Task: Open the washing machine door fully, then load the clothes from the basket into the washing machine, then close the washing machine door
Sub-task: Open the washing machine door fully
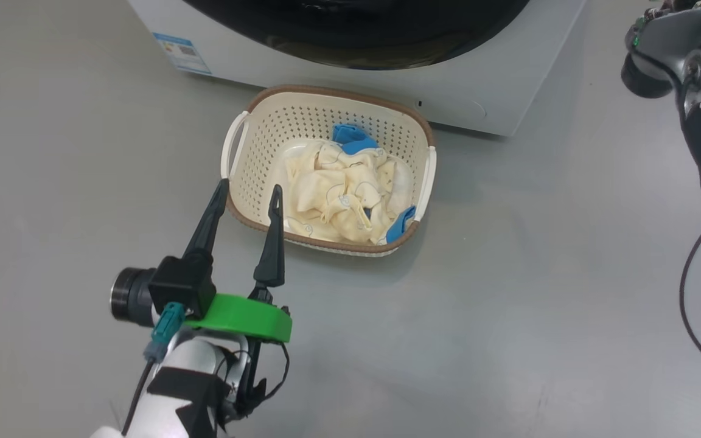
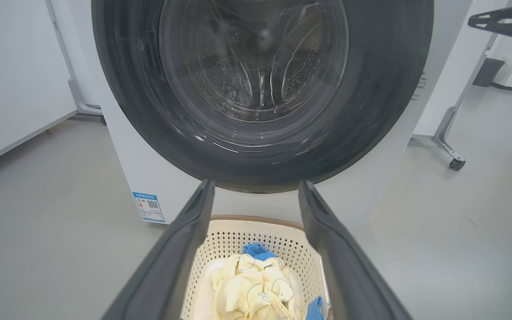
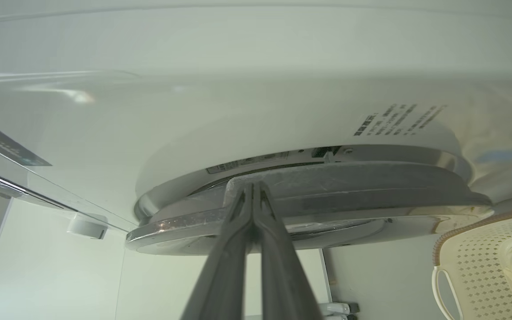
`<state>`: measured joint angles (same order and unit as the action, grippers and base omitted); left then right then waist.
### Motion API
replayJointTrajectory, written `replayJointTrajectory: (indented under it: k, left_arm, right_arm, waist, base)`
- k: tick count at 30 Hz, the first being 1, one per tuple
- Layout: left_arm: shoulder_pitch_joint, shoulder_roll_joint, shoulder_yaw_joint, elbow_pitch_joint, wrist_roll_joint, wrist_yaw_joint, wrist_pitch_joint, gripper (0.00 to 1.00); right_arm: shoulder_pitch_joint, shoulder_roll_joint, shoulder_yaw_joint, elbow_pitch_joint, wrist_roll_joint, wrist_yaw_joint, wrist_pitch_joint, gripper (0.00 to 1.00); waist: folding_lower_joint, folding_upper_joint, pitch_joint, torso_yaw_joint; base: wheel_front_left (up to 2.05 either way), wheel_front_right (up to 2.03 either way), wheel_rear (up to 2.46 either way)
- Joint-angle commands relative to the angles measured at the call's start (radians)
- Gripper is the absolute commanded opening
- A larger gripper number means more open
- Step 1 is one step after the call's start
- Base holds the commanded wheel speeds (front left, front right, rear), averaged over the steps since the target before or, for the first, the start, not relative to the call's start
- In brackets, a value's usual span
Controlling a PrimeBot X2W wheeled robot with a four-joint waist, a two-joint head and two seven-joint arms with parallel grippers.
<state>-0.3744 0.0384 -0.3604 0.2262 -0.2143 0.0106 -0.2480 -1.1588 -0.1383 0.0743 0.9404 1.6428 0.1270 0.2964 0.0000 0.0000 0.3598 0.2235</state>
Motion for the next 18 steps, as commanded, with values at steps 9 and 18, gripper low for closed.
replayJointTrajectory:
  k: [9, 18]
  left_arm:
    - [-0.062, 0.012, -0.035, -0.059, -0.035, 0.029, -0.014, 1.0]
    - [-0.075, 0.012, -0.061, -0.079, -0.052, 0.051, -0.014, 1.0]
  right_arm:
    - [-0.186, -0.013, 0.052, 0.103, -0.053, 0.004, 0.023, 0.0]
    - [-0.291, -0.021, 0.073, 0.198, -0.086, 0.004, 0.022, 0.0]
  waist:
    - [0.0, 0.0, 0.044, 0.083]
    - [0.0, 0.0, 0.081, 0.121]
  base:
    - [0.0, 0.0, 0.0]
    - [0.0, 0.0, 0.0]
